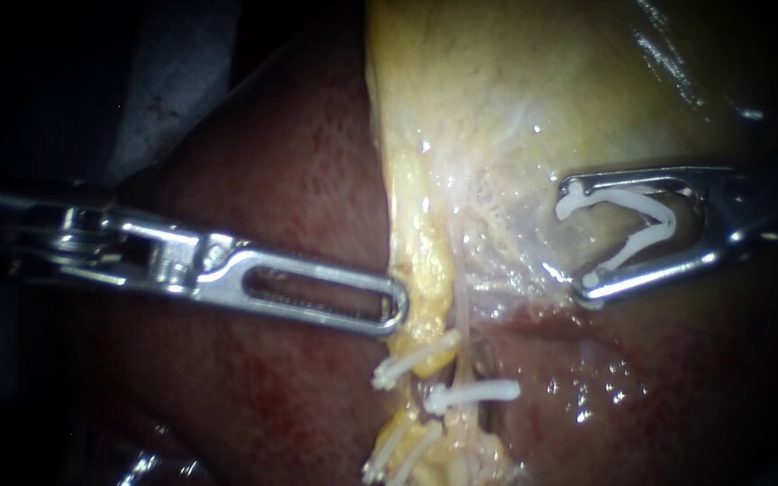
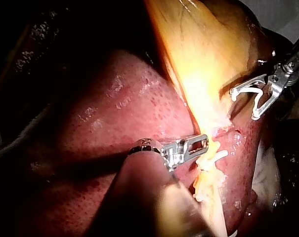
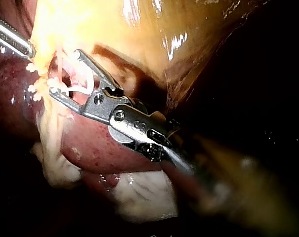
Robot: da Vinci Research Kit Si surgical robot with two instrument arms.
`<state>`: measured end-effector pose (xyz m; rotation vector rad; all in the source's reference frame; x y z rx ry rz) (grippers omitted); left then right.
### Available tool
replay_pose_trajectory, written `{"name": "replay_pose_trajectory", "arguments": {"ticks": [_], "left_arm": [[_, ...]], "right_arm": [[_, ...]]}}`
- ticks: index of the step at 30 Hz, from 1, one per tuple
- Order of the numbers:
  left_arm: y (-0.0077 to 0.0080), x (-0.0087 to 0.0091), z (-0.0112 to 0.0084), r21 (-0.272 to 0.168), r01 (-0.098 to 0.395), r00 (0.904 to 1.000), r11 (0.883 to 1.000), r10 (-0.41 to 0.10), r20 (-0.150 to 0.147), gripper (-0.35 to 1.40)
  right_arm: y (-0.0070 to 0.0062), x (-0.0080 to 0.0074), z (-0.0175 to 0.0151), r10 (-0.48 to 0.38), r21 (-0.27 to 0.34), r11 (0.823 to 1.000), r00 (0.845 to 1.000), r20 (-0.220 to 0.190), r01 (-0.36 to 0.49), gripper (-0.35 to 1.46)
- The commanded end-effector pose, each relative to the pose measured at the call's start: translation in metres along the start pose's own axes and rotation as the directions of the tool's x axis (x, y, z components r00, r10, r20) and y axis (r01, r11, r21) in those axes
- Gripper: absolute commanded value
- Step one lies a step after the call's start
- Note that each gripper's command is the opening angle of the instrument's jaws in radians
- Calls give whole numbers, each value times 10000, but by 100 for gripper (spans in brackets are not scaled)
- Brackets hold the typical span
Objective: Clipping second clip right tube
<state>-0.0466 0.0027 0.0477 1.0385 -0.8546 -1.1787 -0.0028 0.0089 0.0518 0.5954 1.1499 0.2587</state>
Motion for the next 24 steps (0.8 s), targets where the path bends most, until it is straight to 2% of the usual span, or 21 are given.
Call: {"name": "replay_pose_trajectory", "arguments": {"ticks": [1, 9, 14, 19, 24], "left_arm": [[0, 0, 0, 0, 1, 10000, 10000, -1, 0, -35], [-6, -2, -17, 111, 29, 9999, 9999, -28, -121, -35], [-15, -10, -40, 94, 158, 9999, 9998, -158, -4, -35], [-27, -18, -69, 33, 264, 9995, 9996, -265, 142, -35], [-34, -21, -78, 89, 315, 9993, 9995, -317, 204, -35]], "right_arm": [[0, 0, 0, 1, -1, 10000, 10000, 1, -1, 60], [-3, -1, 5, -17, -52, 10000, 10000, -1, 17, 60], [-6, -2, 10, 854, 12, 9963, 9963, -18, -854, 60], [-12, 1, 16, 2020, 301, 9789, 9794, 40, -2021, 60], [-23, 2, 28, 2822, 616, 9572, 9592, 185, -2828, 59]]}}
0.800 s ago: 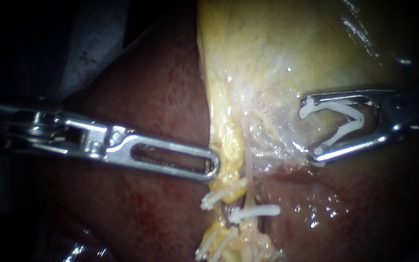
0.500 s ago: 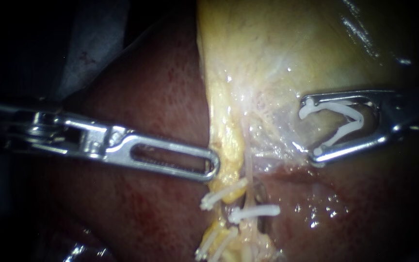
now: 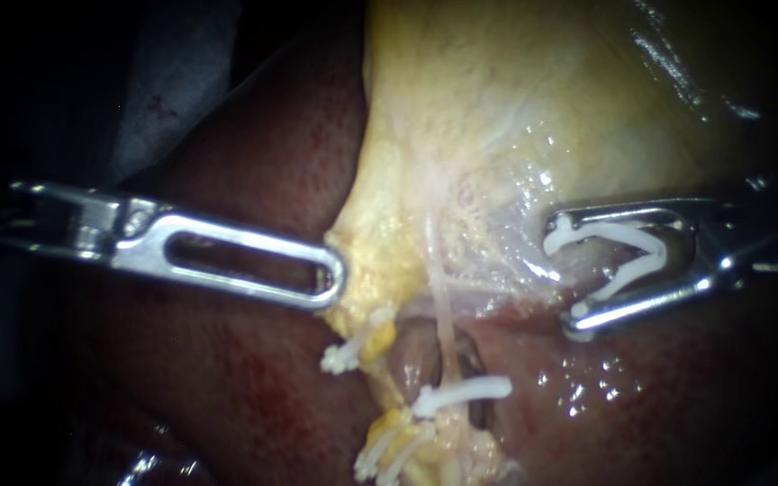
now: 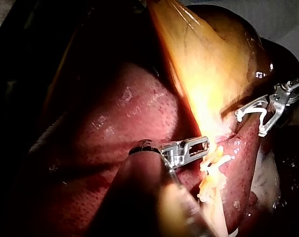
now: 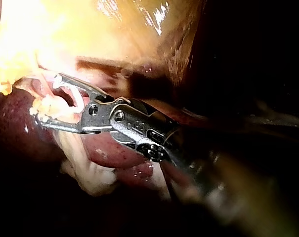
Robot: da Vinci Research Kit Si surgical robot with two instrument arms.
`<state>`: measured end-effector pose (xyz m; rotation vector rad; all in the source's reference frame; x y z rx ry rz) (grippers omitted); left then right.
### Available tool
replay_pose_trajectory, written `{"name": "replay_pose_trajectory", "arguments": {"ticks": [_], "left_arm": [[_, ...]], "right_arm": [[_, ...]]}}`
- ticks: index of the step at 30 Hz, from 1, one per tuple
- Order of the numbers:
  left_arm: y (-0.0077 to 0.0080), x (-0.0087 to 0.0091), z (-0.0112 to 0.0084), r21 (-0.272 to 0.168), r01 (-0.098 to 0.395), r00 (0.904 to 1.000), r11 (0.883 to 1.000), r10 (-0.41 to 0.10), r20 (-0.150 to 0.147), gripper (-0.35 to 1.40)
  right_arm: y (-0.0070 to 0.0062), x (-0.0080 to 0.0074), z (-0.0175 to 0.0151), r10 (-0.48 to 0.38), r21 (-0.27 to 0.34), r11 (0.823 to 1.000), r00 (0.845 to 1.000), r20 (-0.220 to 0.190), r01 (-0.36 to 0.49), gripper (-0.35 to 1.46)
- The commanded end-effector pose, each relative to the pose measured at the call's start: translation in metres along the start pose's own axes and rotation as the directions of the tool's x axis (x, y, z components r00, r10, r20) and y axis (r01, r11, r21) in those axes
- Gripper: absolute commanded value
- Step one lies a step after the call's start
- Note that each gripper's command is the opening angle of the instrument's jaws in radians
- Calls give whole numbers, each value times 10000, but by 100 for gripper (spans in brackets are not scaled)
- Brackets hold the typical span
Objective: Clipping second clip right tube
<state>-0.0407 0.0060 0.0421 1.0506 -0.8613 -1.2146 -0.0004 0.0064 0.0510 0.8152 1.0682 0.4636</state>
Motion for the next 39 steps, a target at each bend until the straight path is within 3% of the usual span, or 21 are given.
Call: {"name": "replay_pose_trajectory", "arguments": {"ticks": [1, 12, 18, 27, 39], "left_arm": [[-2, 1, 0, 13, 12, 10000, 10000, -12, 13, -35], [-12, 4, 0, 39, 50, 10000, 10000, -50, 48, -35], [-16, 4, -2, 46, 64, 10000, 10000, -65, 45, -35], [-23, 7, -2, 68, 85, 9999, 9999, -86, 76, -35], [-27, 9, -1, 63, 98, 9999, 9999, -99, 88, -35]], "right_arm": [[-1, -3, 4, 73, 91, 9999, 10000, 62, -74, 58], [1, -43, 55, 730, 642, 9950, 9962, 473, -760, 54], [8, -57, 68, 938, 660, 9931, 9941, 544, -974, 53], [24, -69, 77, 976, 478, 9937, 9921, 787, -1016, 52], [38, -68, 97, 1002, 421, 9937, 9916, 819, -1039, 49]]}}
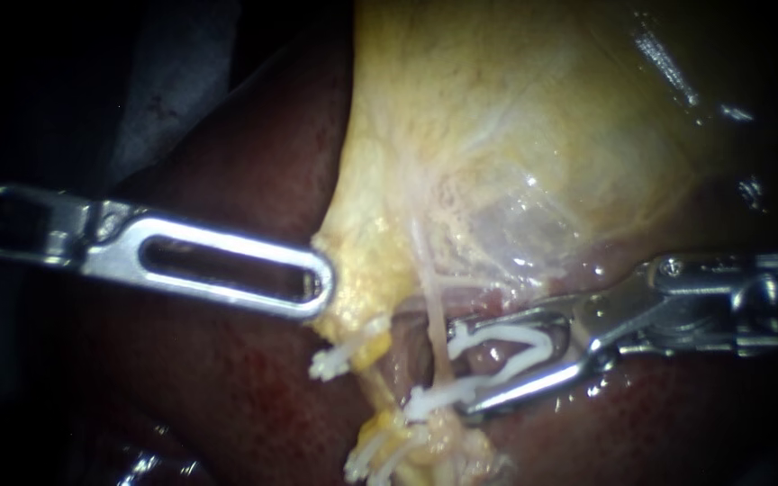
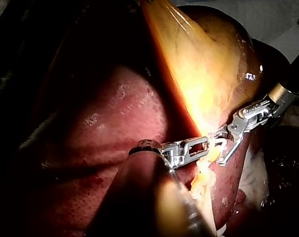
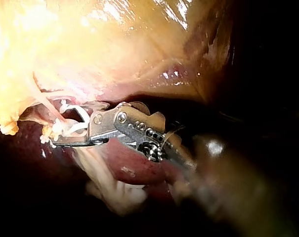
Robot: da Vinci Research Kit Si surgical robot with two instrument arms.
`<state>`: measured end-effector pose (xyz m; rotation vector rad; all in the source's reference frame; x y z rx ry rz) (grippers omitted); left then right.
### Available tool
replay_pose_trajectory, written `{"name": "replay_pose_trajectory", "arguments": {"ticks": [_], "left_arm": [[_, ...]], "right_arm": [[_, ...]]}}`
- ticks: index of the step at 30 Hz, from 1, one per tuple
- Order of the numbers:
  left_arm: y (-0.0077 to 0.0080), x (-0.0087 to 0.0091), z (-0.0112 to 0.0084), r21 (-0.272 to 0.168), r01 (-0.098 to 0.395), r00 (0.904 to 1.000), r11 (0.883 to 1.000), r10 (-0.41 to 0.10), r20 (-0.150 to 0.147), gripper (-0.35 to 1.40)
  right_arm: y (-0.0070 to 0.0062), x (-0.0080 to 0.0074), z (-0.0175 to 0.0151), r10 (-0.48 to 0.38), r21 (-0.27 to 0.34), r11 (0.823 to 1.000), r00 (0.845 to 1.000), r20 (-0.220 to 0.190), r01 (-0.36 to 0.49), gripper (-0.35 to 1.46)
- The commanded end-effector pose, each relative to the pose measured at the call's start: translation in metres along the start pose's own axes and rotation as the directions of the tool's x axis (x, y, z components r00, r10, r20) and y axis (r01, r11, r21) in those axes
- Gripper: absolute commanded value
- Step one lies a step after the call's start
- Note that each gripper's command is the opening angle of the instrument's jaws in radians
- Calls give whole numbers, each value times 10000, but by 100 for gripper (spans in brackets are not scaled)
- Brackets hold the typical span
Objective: Clipping second clip right tube
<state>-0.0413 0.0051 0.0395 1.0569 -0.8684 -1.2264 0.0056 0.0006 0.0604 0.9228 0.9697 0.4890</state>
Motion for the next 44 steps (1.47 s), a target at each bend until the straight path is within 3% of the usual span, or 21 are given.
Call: {"name": "replay_pose_trajectory", "arguments": {"ticks": [1, 13, 16, 21, 27, 44], "left_arm": [[0, 0, 0, -5, -3, 10000, 10000, 3, 0, -35], [0, 0, 0, -6, -2, 10000, 10000, 2, 1, -35], [0, 0, 0, -6, -2, 10000, 10000, 2, 1, -35], [0, 0, 0, -7, -2, 10000, 10000, 2, 2, -35], [0, 0, 0, -7, -2, 10000, 10000, 2, 2, -35], [1, -1, 2, -11, -4, 10000, 10000, 4, 7, -35]], "right_arm": [[0, 1, 3, 74, 43, 10000, 10000, 17, -74, 49], [2, 7, 16, 855, 187, 9961, 9963, 128, -858, 38], [2, 6, 16, 1293, 233, 9913, 9915, 167, -1297, 28], [3, 5, 13, 1617, 235, 9865, 9865, 251, -1623, -12], [9, 4, 9, 1610, 252, 9865, 9866, 264, -1617, -31], [10, 3, 8, 1565, 310, 9870, 9871, 323, -1575, -35]]}}
